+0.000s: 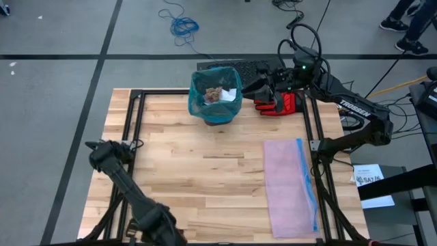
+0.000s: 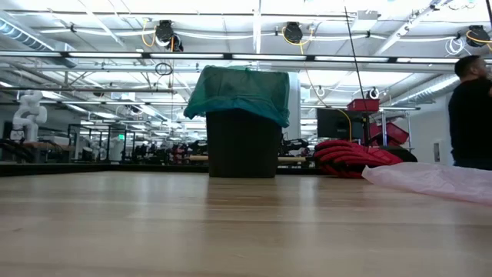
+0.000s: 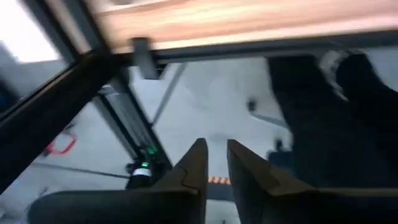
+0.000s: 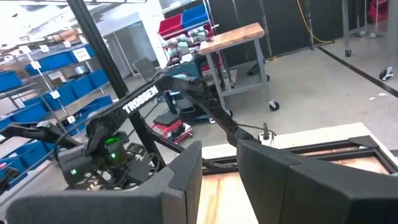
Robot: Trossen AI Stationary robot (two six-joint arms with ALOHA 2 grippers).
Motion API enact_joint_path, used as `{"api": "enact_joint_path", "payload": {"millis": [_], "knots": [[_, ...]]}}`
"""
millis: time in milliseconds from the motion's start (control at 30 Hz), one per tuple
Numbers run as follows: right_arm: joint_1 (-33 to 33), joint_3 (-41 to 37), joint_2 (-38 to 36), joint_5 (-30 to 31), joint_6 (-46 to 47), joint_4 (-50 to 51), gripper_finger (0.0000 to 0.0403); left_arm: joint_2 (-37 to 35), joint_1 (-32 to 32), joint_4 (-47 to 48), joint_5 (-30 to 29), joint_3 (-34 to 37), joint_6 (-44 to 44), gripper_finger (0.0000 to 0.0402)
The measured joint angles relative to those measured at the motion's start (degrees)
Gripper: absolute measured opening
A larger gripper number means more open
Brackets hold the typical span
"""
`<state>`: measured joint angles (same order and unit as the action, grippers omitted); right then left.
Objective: Place trash/remove bag and relplace
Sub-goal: Put the brown napkin into the trash bin
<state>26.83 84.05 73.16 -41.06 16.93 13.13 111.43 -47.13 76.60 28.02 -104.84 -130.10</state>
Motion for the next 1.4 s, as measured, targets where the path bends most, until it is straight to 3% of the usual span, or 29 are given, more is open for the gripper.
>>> {"api": "enact_joint_path", "payload": {"millis": [200,400,733,900,1067,1400], "knots": [[-1.0,0.0,-0.51,-0.37,0.0,-0.02,0.0094,2.62,-1.7,3.44,0.34,0.51,-2.29,0.0111],[-2.96,0.0,-0.54,-1.36,0.0,0.48,0.0094,2.32,-2.04,2.69,3.61,8.54,-2.83,0.0133],[-6.65,0.0,-0.54,-1.4,0.0,0.46,0.0094,0.16,-2.15,-14.38,5.07,27.0,-0.95,0.0135],[-7.98,0.0,-0.63,-1.4,0.42,0.48,0.0094,0.08,-1.64,-12.99,6.97,30.77,7.86,0.0135],[-8.68,-0.02,-0.64,-1.33,0.42,0.48,0.0094,0.07,-1.62,-13.24,6.13,34.99,9.0,0.0135],[-8.63,-0.02,-0.64,-1.25,2.33,0.58,0.0094,-0.52,-1.1,-27.93,4.65,42.98,9.39,0.0131]]}}
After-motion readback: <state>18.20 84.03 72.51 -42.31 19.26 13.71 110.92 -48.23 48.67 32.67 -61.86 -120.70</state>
